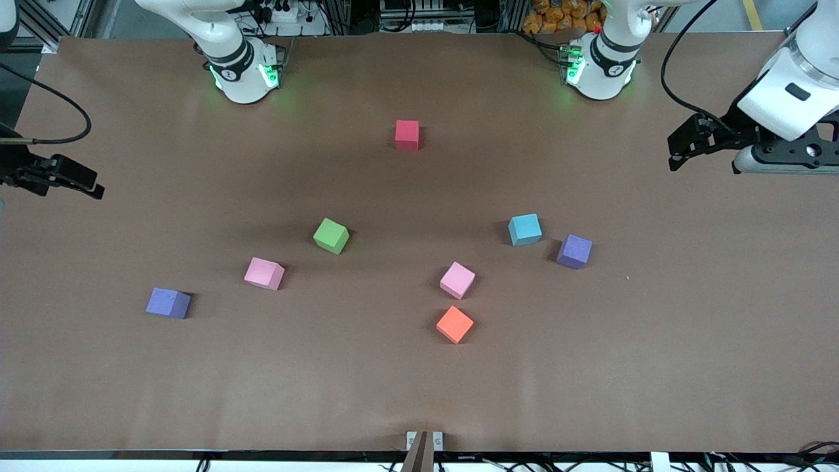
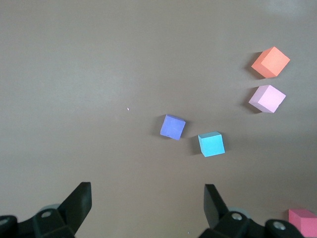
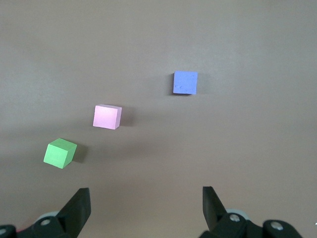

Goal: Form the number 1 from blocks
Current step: 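Reach the right gripper to the pink cube while the left gripper reaches the red cube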

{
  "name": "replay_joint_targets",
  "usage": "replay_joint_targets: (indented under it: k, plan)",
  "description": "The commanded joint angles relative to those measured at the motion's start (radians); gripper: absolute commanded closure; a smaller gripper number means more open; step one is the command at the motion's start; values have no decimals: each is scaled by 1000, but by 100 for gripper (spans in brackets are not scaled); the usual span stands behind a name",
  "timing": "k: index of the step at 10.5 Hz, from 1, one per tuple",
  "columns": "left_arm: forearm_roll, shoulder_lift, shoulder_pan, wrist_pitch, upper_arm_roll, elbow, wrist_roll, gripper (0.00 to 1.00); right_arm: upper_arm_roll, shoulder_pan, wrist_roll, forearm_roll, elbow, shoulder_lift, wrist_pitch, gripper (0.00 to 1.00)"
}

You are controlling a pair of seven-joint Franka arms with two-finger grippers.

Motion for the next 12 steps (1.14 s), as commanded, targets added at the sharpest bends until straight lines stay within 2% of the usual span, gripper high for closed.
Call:
replay_joint_targets:
  k: [1, 5, 7, 9, 12]
  plan:
    - [-8, -5, 11, -19, -4, 14, 22, 0, 14, -16, 1, -15, -1, -3, -8, 0]
    - [-6, 7, -1, -19, -12, 8, 10, 0, 14, -18, 4, -9, -2, -1, -21, 0]
    - [-2, 38, -4, -20, -65, -17, -45, 0, 14, -18, 4, -1, -5, 6, -30, 0]
    - [66, 124, -78, -22, -151, -28, -404, 0, 15, -12, 4, 4, -7, 21, -21, 0]
    - [52, 217, -208, -17, -161, -31, -566, 0, 14, 8, 6, 74, -10, 151, 33, 0]
